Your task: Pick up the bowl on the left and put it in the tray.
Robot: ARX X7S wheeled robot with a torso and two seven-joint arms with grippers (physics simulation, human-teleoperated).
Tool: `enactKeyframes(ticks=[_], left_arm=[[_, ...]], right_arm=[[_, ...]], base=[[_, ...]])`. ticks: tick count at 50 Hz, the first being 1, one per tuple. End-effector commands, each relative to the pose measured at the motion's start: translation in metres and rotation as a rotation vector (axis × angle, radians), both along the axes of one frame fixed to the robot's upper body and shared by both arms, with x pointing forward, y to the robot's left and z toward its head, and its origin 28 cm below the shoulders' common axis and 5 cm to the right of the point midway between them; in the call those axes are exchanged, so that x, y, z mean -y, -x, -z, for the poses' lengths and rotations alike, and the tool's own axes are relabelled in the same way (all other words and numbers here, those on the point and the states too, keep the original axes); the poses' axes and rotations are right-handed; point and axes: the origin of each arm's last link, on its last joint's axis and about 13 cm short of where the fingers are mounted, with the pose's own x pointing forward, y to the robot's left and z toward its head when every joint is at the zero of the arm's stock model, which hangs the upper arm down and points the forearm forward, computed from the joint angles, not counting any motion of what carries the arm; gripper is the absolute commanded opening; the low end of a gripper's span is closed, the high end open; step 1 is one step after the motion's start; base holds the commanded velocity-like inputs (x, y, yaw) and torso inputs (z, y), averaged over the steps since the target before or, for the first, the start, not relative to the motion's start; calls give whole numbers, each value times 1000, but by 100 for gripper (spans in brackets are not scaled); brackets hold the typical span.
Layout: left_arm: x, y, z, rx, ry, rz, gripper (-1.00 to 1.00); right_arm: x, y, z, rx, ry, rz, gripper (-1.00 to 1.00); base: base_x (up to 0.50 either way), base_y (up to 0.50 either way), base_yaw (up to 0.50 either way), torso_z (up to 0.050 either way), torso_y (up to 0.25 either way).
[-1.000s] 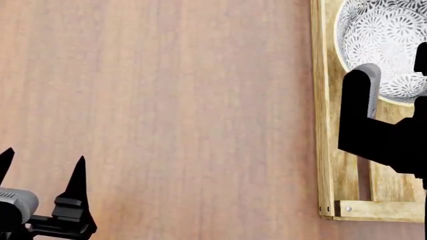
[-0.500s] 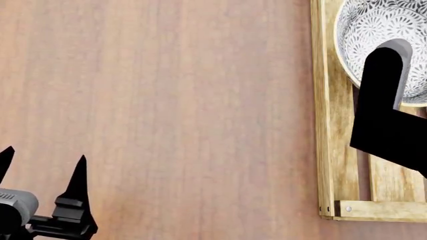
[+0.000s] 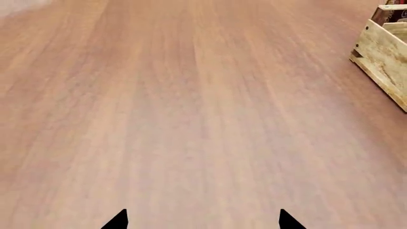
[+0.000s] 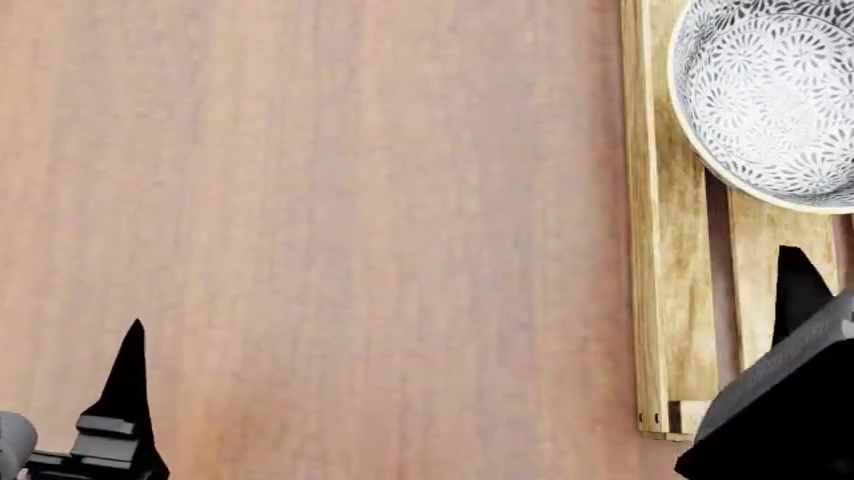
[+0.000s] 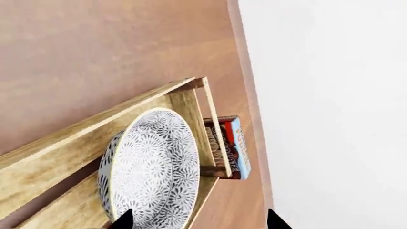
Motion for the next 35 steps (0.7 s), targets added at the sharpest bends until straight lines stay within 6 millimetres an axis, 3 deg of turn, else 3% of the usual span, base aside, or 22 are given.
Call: enactKeyframes(ticks=[1, 6, 8, 13, 14, 17, 18, 20, 23, 25, 27, 35], left_arm=[[-10, 23, 1, 48, 6, -15, 100], [-13, 35, 18, 60, -9, 13, 100], [-15, 38, 31, 51, -11, 52, 100], [-16, 39, 51, 30, -2, 61, 100], [-17, 41, 74, 27, 14, 56, 100], [-18, 43, 91, 37, 28, 75, 100], [-19, 44, 95, 19, 58, 110, 100], [-21, 47, 109, -4, 76, 137, 100], [-21, 50, 121, -36, 119, 163, 100], [-22, 52, 133, -70, 136, 171, 100], [-24, 54, 142, -98, 172, 185, 100], [-27, 57, 165, -108, 166, 241, 100]], right_arm=[[-27, 37, 70, 165, -562, -13, 100], [-33, 53, 99, 147, -849, -138, 100], [-40, 52, 114, 106, -990, -204, 100], [-51, 50, 139, 63, -1137, -255, 100], [-62, 50, 167, 59, -1238, -321, 100], [-61, 46, 189, -24, -1429, -327, 100], [-63, 48, 196, -24, -1377, -370, 100], [-74, 52, 204, -69, -1528, -347, 100], [-70, 54, 216, -106, -1508, -470, 100], [-69, 54, 229, -156, -1614, -440, 100], [-69, 57, 244, -193, -1598, -443, 100], [-72, 70, 272, -338, -1635, -552, 100]], base=[[0, 0, 0, 0, 0], [0, 0, 0, 0, 0], [0, 0, 0, 0, 0], [0, 0, 0, 0, 0], [0, 0, 0, 0, 0], [0, 0, 0, 0, 0], [0, 0, 0, 0, 0], [0, 0, 0, 0, 0], [0, 0, 0, 0, 0], [0, 0, 0, 0, 0], [0, 0, 0, 0, 0], [0, 0, 0, 0, 0]])
